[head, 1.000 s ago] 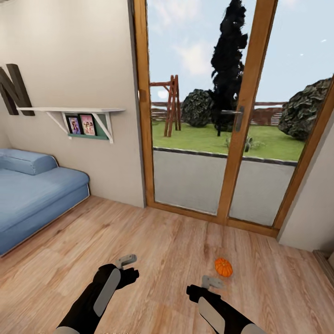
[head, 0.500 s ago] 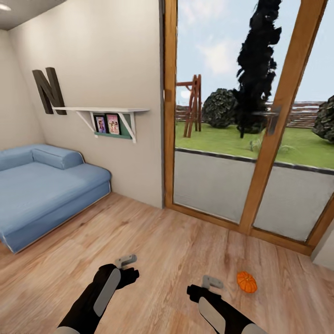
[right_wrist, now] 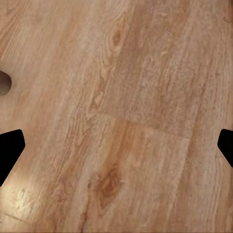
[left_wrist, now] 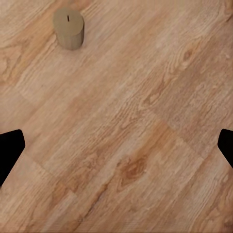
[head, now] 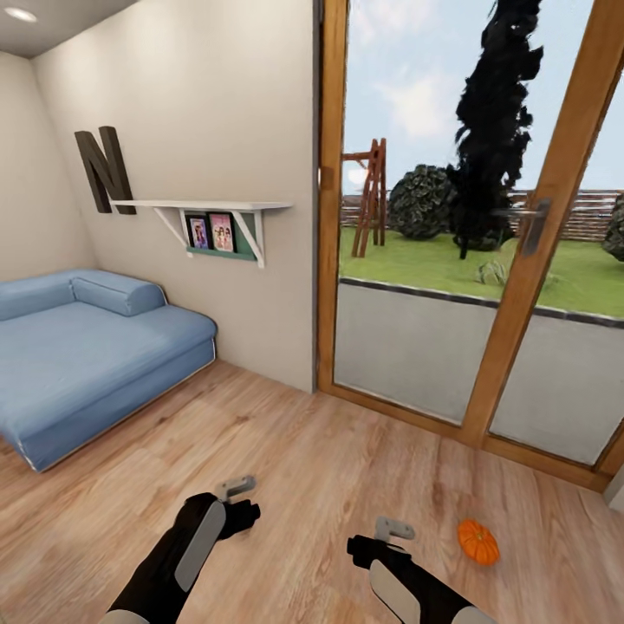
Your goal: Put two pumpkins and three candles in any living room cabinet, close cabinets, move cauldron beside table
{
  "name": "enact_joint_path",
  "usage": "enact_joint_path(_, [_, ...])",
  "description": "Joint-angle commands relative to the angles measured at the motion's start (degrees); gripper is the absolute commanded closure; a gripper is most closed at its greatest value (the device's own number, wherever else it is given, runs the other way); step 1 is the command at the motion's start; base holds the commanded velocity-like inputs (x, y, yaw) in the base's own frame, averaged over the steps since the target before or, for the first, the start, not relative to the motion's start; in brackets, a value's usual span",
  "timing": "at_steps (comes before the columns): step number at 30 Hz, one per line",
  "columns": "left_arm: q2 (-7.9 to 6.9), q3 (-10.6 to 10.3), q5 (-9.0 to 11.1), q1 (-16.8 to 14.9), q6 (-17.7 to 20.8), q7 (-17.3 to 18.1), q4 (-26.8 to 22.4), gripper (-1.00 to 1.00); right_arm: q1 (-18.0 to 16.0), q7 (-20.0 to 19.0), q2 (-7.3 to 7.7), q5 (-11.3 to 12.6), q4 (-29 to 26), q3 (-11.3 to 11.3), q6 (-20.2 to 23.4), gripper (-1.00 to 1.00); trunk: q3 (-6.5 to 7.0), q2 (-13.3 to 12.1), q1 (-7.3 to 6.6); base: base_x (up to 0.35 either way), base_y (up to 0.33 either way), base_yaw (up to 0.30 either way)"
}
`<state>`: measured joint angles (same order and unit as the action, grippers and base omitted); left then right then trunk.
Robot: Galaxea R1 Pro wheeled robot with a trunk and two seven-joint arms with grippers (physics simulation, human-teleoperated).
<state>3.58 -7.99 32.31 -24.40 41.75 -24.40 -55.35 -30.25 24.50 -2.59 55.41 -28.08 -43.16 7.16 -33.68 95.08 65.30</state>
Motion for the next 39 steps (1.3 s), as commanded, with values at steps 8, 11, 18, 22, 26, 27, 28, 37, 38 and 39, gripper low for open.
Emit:
enact_joint_path(8, [-0.01,-0.1,0.6,0.0,0.1,-0.6,0.0,-1.0,-0.1,0.5,0.13,0.2,-0.2,-0.4,0.2,-1.0,-0.03,0.0,0.02,0.117,0.031,0.0])
enact_joint_path(11, [-0.09,-0.1,0.6,0.0,0.1,-0.6,0.0,-1.0,-0.1,0.6,-0.03,0.2,-0.7,-0.5,0.4,-1.0,-0.03,0.0,0.02,0.227,0.084,0.0])
enact_joint_path(18, [-0.23,0.0,0.6,0.0,0.1,-0.6,-0.1,-1.0,-0.1,3.5,-0.29,0.1,-1.1,-0.5,6.6,-1.0,-0.03,0.0,0.02,0.118,0.042,0.0])
enact_joint_path(22, [-0.29,0.1,0.6,0.0,0.1,-0.6,-0.2,-1.0,-0.4,7.6,-0.3,0.1,-4.8,-0.3,11.8,-1.0,-0.03,0.0,0.02,0.192,0.127,0.0])
enact_joint_path(26, [-0.23,0.1,0.5,0.0,0.0,-0.6,-0.4,-1.0,-0.8,9.0,-0.11,0.3,-10.2,0.3,17.9,-1.0,-0.03,0.0,0.02,0.091,0.044,0.0])
enact_joint_path(27, [-0.2,0.1,0.4,0.0,-0.1,-0.7,-0.4,-1.0,-1.0,9.0,-0.1,0.4,-10.5,0.3,18.7,-1.0,-0.03,0.0,0.02,0.033,0.016,0.0])
enact_joint_path(28, [-0.17,0.1,0.4,0.0,-0.1,-0.7,-0.3,-1.0,-1.2,9.1,-0.09,0.4,-10.8,0.4,19.5,-1.0,-0.03,0.0,0.02,0.026,0.013,0.0])
enact_joint_path(37, [0.01,0.9,0.6,0.0,0.0,-3.4,-0.1,-1.0,-5.2,9.2,0.04,0.6,-12.3,1.1,25.4,-1.0,-0.03,0.0,0.02,0.006,0.003,0.0])
enact_joint_path(38, [0.05,1.2,0.7,0.0,0.0,-4.2,0.0,-1.0,-5.2,9.2,0.04,0.6,-12.3,1.2,25.4,-1.0,-0.03,0.0,0.02,0.0,0.0,0.0])
enact_joint_path(39, [0.13,1.7,0.8,0.0,0.0,-5.8,0.0,-1.0,-5.3,9.2,0.04,0.5,-12.5,1.2,25.5,-1.0,-0.03,0.0,0.02,0.0,0.0,0.0])
